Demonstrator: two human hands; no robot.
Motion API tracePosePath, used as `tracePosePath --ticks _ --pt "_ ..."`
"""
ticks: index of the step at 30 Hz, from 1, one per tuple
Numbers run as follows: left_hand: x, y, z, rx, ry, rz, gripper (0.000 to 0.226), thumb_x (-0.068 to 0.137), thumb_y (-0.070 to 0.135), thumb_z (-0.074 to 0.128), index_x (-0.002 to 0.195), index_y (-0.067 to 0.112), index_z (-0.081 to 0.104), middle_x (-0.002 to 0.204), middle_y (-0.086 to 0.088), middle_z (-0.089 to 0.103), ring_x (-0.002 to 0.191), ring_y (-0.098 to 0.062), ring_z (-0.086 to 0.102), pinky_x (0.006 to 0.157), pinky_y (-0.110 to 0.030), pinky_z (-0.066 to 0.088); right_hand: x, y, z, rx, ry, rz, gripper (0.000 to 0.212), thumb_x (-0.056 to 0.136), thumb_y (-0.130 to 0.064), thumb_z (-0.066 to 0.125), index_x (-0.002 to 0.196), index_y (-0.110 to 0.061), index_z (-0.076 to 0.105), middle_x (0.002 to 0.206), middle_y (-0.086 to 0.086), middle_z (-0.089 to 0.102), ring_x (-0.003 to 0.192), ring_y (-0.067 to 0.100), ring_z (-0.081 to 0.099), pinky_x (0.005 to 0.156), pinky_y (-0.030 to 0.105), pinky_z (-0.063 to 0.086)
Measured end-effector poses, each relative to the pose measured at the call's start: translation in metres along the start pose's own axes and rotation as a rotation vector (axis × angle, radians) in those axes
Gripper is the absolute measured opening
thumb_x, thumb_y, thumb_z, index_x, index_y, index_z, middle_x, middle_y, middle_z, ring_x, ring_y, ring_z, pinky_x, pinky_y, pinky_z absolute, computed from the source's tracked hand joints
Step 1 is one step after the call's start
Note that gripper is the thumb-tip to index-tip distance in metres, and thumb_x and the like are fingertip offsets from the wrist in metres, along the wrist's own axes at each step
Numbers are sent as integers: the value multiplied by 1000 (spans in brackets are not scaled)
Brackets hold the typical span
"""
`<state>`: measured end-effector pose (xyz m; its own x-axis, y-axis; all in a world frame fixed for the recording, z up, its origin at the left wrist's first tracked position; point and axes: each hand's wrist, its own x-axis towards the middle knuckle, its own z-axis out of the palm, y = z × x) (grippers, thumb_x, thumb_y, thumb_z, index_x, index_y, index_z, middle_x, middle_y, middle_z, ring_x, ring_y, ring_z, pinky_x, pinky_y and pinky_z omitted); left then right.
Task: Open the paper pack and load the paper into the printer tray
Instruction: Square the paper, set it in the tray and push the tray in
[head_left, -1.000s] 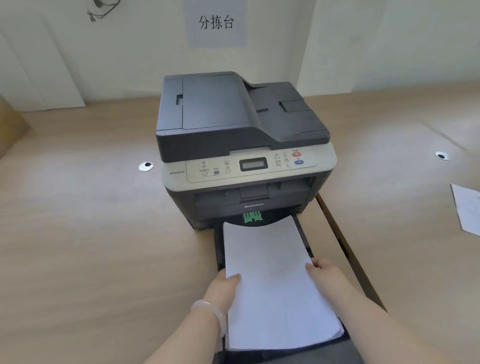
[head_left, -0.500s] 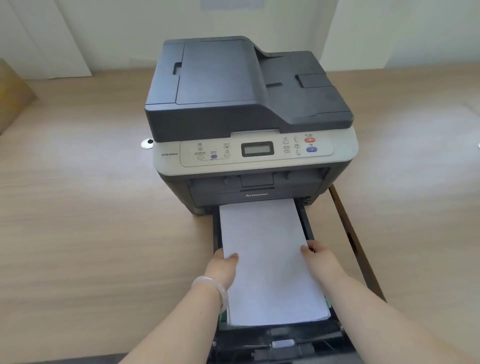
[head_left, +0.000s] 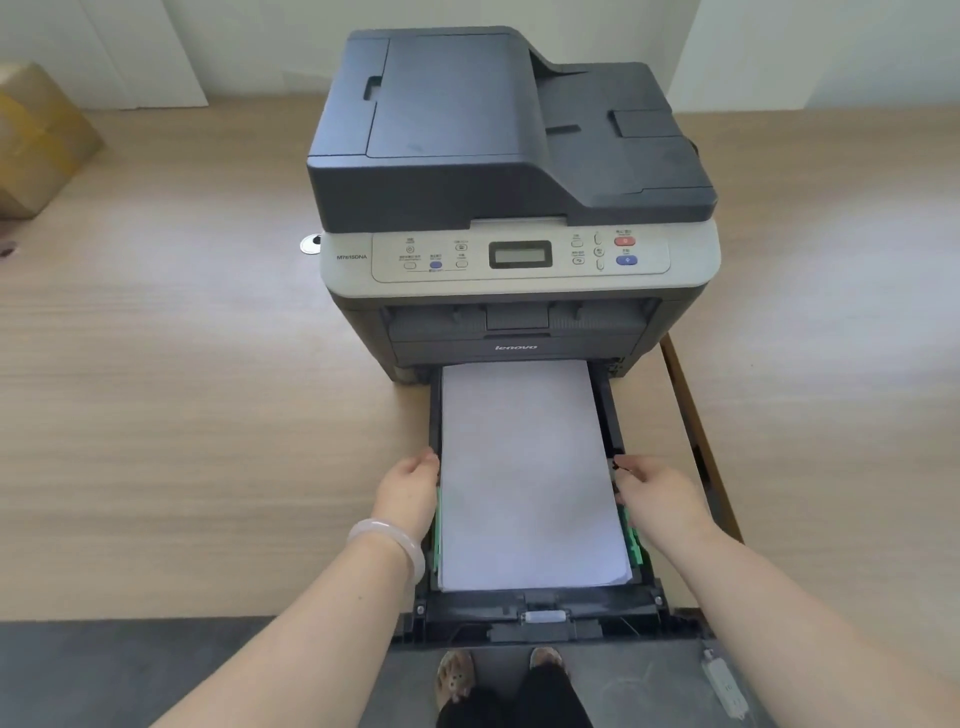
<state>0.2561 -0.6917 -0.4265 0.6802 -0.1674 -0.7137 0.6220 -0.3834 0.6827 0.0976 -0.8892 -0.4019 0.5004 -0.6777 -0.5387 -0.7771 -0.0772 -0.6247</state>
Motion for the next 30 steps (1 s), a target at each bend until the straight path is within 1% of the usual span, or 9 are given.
tracePosePath --ticks 3,6,9,11,13,15,22,26,30 --pt "-9 -4 -5 61 3 18 32 93 15 46 121 8 59 107 -6 64 103 -26 58 105 -40 42 -2 8 -5 -55 22 6 41 97 -19 40 136 -15 52 119 15 66 80 21 57 70 28 47" --pt "-24 -9 -3 165 -9 53 41 93 12 43 133 11 51 99 0 61 71 -10 52 78 -28 48 -4 15 -4 -106 -17 36 40 97 -16 41 135 -13 51 97 10 69 55 13 50 49 22 38" --pt "-34 -14 4 288 0 131 47 93 9 38 139 15 45 116 -3 61 64 -9 50 56 -20 41 -6 15 -2 -138 -27 37 42 97 -14 41 138 -13 48 118 13 66 53 8 47 43 17 31" --pt "-34 -18 9 392 -3 174 51 91 9 38 141 18 42 126 -12 60 68 -16 55 58 -24 46 -7 15 -1 -150 -28 36 43 97 -13 41 140 -14 45 127 14 62 55 8 48 42 16 31" --pt "-34 -20 14 484 -1 220 53 89 9 39 141 18 42 139 -14 50 94 -25 62 82 -35 53 -7 16 0 -149 -30 34 44 96 -12 41 141 -14 43 128 15 61 57 9 50 44 18 33" --pt "-33 -22 18 530 9 242 53 88 8 39 140 17 43 143 -12 44 113 -32 56 96 -44 49 -8 17 2 -157 -38 27 45 96 -11 42 141 -14 41 123 15 63 61 12 53 46 20 36" --pt "-26 -21 17 455 27 212 56 85 1 35 138 17 46 133 -17 51 84 -26 57 70 -31 49 -8 19 4 -188 -42 10 46 96 -11 44 142 -16 41 132 14 59 89 22 61 62 24 48" --pt "-24 -23 17 444 29 214 58 84 -1 34 137 15 47 136 -15 49 87 -29 59 69 -31 49 -7 20 6 -184 -33 19 46 96 -13 46 142 -18 41 129 13 61 94 25 64 74 30 54" --pt "-25 -22 17 443 33 225 56 85 -1 34 138 15 46 141 -14 45 88 -24 57 75 -33 51 -5 21 7 -178 -32 29 46 96 -13 47 142 -17 42 127 14 61 97 26 64 71 28 54"
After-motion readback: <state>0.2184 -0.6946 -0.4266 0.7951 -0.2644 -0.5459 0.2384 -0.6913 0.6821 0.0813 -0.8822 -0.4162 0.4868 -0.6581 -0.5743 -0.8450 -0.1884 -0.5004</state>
